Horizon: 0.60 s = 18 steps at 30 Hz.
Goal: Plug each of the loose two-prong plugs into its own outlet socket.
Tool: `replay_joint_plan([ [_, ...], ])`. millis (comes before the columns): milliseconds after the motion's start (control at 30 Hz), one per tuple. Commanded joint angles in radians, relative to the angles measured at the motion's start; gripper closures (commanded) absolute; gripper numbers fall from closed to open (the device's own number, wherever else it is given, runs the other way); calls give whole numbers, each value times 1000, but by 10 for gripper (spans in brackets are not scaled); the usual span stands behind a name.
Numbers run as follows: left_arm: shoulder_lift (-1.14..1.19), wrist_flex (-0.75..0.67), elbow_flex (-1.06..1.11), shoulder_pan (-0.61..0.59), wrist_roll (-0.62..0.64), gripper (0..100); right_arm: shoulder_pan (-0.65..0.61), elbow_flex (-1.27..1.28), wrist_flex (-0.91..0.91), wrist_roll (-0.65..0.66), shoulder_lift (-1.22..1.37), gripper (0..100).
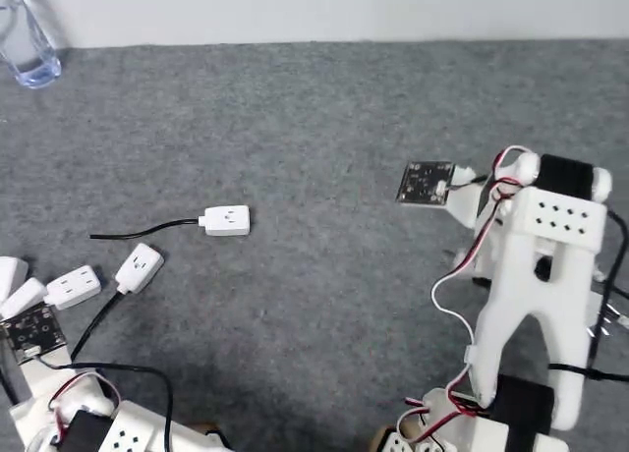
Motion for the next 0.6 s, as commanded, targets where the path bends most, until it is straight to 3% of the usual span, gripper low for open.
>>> replay_joint_plan([
  [0,0,-9,-7,8,0,705,-24,60,-33,14,-27,991],
  [133,0,-9,-7,8,0,705,-54,229,-185,11,-27,991],
  [367,0,-9,-7,8,0,705,-148,566,-611,5,-27,991],
  [567,0,-9,-7,8,0,705,-229,680,-860,-123,-27,991],
])
